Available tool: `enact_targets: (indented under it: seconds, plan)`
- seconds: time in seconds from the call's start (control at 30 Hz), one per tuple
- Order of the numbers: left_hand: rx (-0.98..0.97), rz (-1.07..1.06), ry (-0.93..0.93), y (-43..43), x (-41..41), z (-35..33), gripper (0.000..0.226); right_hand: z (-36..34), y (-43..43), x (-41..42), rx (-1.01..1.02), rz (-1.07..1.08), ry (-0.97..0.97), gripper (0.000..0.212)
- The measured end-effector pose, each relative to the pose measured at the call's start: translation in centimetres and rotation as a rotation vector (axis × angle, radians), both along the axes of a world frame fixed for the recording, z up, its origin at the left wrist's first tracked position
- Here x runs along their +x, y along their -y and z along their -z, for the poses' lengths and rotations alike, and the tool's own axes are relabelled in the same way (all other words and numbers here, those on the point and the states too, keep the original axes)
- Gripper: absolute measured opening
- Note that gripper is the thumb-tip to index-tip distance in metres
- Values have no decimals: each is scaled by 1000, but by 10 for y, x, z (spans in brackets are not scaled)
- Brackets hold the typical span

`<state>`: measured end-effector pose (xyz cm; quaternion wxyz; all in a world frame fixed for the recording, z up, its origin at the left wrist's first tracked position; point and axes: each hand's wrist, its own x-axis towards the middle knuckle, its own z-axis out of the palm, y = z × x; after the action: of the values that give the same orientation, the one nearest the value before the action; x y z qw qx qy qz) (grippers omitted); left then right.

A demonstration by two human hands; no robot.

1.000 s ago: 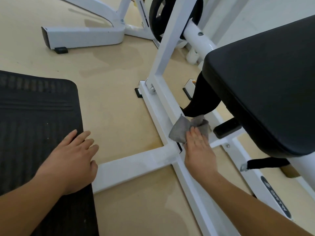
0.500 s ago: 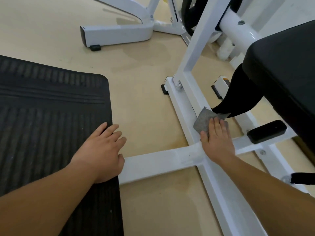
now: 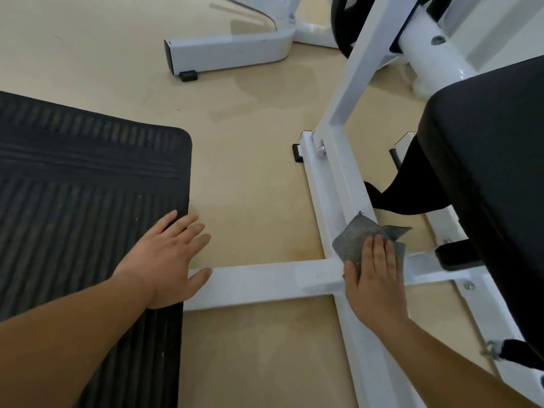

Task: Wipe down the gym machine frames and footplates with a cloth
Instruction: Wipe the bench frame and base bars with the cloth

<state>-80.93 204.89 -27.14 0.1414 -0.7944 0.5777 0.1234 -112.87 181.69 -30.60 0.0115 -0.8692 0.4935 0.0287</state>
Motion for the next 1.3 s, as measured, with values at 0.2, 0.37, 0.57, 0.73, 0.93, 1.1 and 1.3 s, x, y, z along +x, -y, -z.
enact_targets:
  seconds: [0.2, 0.37, 0.57, 0.73, 0.93, 1.1, 1.3]
  plan:
    - [41, -41, 61, 7, -9, 5, 79, 4, 23, 20, -83, -109, -25, 75]
    - [20, 27, -71, 63, -60, 26, 62, 3, 14, 14, -53, -131, -4, 71]
    - [137, -30, -281, 99, -81, 79, 63, 5, -3, -12, -49, -164, 2, 66]
    - [-5, -11, -232, 87, -75, 113, 70, 6, 19, 14, -113, -204, -20, 66]
    - [-109, -66, -329, 88, -70, 125, 79, -1, 74, 76, -62, -178, -52, 71]
    - [-106, -185, -486, 89, -66, 117, 90, 0, 88, 107, -106, -108, -25, 72]
    - [-166, -378, -533, 94, -62, 110, 91, 1, 127, 143, -112, -97, -152, 75]
